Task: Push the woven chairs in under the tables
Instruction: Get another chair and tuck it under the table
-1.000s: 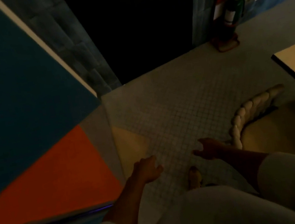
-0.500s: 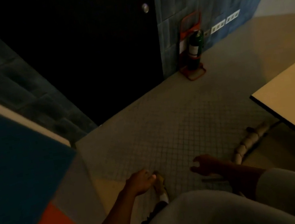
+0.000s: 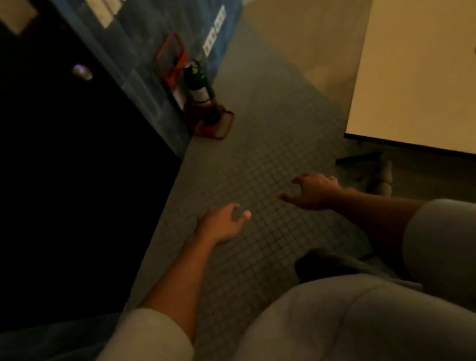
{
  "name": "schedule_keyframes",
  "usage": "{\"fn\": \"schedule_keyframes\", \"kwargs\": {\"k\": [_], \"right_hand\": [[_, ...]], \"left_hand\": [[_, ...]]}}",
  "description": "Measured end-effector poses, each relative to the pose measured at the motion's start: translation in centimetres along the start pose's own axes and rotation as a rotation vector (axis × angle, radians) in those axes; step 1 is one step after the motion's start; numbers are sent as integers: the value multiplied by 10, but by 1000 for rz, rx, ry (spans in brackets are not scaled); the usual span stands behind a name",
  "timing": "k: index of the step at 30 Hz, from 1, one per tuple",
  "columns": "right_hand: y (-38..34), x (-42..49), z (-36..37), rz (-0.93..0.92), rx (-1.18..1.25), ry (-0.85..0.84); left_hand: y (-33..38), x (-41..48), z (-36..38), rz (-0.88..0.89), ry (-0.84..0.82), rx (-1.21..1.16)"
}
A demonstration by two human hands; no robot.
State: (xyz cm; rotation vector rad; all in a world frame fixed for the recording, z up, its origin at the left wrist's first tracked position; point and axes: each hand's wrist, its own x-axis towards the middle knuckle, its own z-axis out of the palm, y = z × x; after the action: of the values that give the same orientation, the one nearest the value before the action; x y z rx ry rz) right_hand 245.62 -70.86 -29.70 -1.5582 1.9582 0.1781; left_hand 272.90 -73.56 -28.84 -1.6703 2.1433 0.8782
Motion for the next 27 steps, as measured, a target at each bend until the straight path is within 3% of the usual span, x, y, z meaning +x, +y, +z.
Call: {"fn": "schedule_keyframes", "kwargs": {"k": [7,15,27], "right_hand": [[28,87,-50,71,24,28],[54,221,-101,153,76,-37],[110,375,-234,305,199,29]], "left_hand": [[24,129,-90,170,26,245],[77,283,-158,244,-113,319],[200,509,-282,333,-217,430]]}}
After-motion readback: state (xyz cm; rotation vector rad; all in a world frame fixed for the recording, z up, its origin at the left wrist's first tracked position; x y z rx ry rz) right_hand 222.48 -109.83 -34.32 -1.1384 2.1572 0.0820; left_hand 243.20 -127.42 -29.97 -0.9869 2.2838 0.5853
